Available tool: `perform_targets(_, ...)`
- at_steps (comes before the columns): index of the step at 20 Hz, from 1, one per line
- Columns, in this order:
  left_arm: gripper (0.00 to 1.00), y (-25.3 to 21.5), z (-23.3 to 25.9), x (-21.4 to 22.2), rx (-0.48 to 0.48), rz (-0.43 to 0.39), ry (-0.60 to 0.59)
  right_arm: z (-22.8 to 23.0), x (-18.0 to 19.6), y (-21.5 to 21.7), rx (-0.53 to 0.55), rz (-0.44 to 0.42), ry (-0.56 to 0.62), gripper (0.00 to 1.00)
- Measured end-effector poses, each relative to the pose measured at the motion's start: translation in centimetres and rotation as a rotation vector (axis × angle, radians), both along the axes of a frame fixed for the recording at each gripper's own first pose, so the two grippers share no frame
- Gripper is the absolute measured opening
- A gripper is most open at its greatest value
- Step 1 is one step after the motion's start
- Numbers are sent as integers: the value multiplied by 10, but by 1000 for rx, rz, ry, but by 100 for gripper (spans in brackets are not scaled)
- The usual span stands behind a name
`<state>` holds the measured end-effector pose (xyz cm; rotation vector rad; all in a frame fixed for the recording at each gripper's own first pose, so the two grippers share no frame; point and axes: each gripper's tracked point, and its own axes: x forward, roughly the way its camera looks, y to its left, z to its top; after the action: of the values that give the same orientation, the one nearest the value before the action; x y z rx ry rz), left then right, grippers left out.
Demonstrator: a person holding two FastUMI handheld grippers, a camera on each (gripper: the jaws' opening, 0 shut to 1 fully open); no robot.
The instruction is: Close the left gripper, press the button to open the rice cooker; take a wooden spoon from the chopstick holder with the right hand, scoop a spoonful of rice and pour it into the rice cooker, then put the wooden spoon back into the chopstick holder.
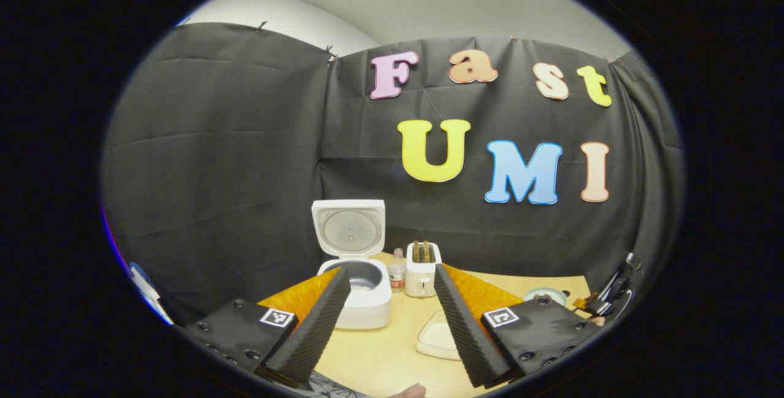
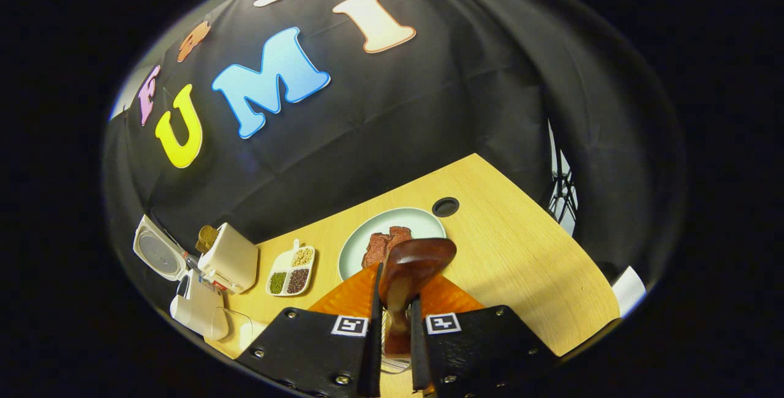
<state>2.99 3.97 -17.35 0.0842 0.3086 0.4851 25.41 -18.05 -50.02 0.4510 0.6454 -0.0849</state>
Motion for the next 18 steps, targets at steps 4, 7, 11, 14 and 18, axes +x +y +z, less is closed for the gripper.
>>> perform_targets(4, 96, -4, 0, 2, 1, -11, -3, 1, -6, -11, 2, -28, -6, 23)
perform_targets(7, 93, -8, 1, 4, -9, -20, -16, 9, -9, -21, -13, -37, -21, 27)
perform_targets(11, 92, -16, 2, 11, -8, -44, -25, 24, -18, -37, -47, -42, -29, 62)
perform_targets(14, 93, -19, 4, 16, -16, -56, -40, 57, -19, -62, -119, -109, -134, 69)
perform_targets(18, 92, -19, 4, 20, -29, -62, -63, 101, -28, -63, -205, -98, -219, 88)
